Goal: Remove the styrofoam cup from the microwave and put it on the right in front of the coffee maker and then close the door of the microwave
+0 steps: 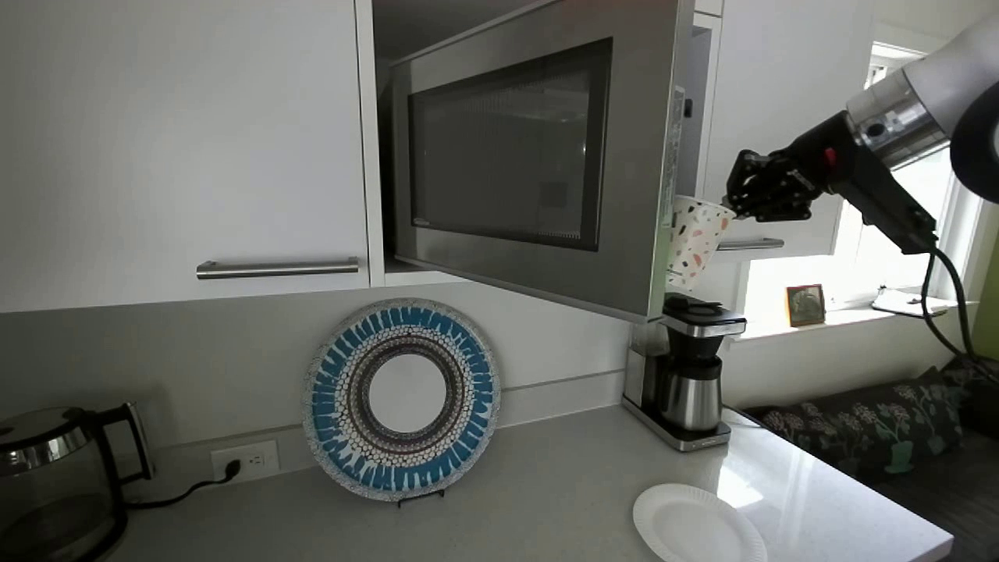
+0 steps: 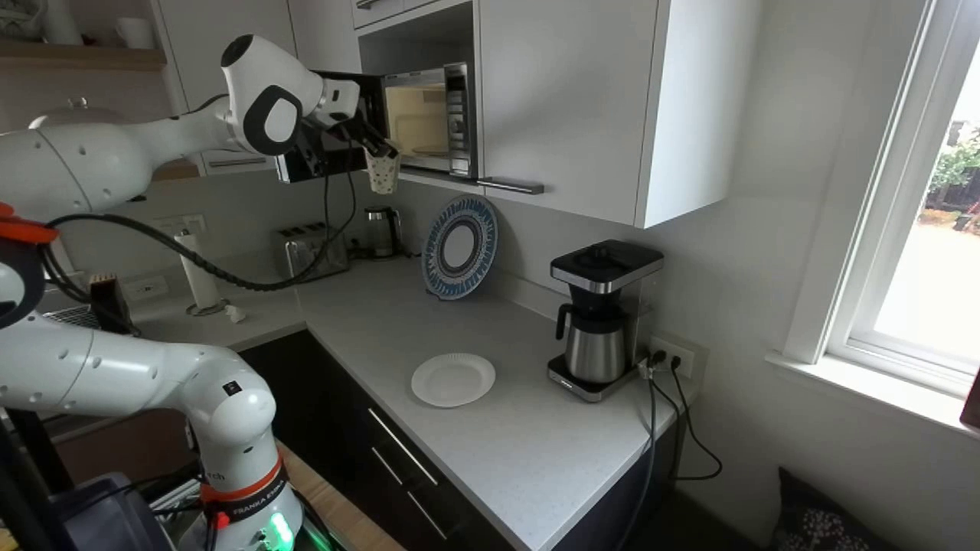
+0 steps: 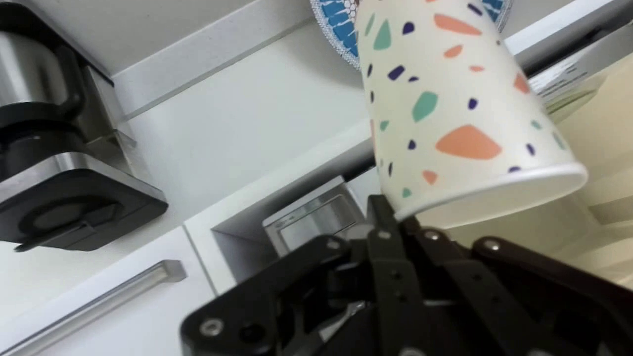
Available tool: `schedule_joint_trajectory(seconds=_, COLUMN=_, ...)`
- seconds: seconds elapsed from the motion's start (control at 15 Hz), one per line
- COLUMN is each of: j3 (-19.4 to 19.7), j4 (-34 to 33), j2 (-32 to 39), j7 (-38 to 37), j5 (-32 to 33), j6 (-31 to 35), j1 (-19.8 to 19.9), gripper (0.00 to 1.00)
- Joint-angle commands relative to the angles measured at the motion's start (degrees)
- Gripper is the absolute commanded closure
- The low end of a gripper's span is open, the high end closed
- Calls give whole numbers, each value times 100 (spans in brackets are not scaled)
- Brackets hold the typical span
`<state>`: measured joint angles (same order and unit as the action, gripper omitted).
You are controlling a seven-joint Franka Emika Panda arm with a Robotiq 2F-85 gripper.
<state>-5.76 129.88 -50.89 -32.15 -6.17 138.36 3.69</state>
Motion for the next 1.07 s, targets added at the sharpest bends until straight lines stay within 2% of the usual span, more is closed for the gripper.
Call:
schedule_joint_trajectory(seconds=0.0, j3=-13, j4=143, j2=-160, j7=117, j5=-171, j6=26, j1=199, gripper=96)
schedule_joint_trajectory(seconds=0.4, j3=37, j4=381, j2=-376, j7=126, j5=-195, j6=106, j1=237, gripper=96)
schedule_joint_trajectory(seconds=0.47, j3=37, j4=381, j2=-376, j7=126, j5=-195, j6=108, j1=237, gripper=99)
schedule_joint_trajectory(seconds=0.53, j3=24, j4=327, j2=-380, j7=89, j5=-107, j6=-138, j1=357, gripper=99)
schedule_joint_trajectory(seconds=0.67, j3=144, j4=371, j2=-369, j7=1, j5=165, j6=-576, j1=852, gripper=99)
schedule_joint_trajectory(seconds=0.8, j3=498, j4=562, j2=-431, j7=148, j5=313, j6=-780, j1=1228, gripper=99)
schedule_joint_trajectory(seconds=1.0, j3=880, j4=745, j2=-287, j7=246, j5=667, j6=-664, j1=2028, gripper=99)
